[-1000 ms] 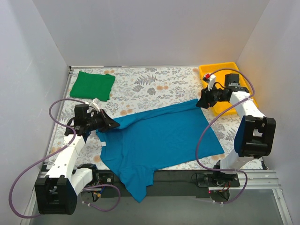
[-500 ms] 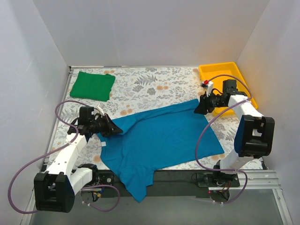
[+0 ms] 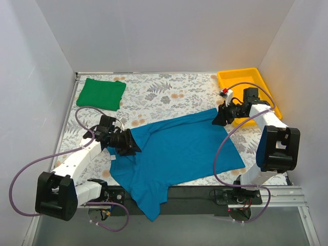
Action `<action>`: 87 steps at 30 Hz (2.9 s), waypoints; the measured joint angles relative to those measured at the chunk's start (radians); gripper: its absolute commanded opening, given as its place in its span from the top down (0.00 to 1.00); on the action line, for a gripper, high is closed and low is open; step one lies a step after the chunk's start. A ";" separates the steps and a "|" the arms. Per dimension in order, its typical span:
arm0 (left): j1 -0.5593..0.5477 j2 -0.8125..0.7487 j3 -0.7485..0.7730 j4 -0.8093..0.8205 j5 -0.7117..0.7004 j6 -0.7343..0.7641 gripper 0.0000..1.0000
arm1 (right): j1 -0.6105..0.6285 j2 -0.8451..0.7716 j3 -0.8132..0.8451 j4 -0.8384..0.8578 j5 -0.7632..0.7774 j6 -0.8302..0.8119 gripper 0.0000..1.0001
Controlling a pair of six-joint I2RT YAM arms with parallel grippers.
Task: Fold and stack the t-shirts
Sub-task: Fold the tshirt
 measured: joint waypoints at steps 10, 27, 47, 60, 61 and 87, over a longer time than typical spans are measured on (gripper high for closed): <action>-0.001 0.014 0.156 0.072 -0.139 0.015 0.46 | 0.000 -0.008 -0.040 0.008 0.000 -0.010 0.51; -0.001 0.188 0.184 0.162 -0.196 0.057 0.46 | 0.000 -0.064 -0.145 -0.035 -0.023 -0.067 0.51; -0.001 0.334 0.236 0.239 -0.200 0.181 0.45 | -0.010 -0.064 -0.145 -0.043 -0.023 -0.081 0.51; -0.001 0.480 0.312 0.242 -0.200 0.193 0.49 | -0.021 -0.064 -0.145 -0.046 -0.038 -0.084 0.51; -0.001 0.488 0.312 0.242 -0.200 0.194 0.50 | -0.021 -0.064 -0.145 -0.046 -0.039 -0.084 0.51; -0.001 0.523 0.315 0.238 -0.169 0.211 0.59 | -0.035 -0.064 -0.145 -0.047 -0.053 -0.086 0.51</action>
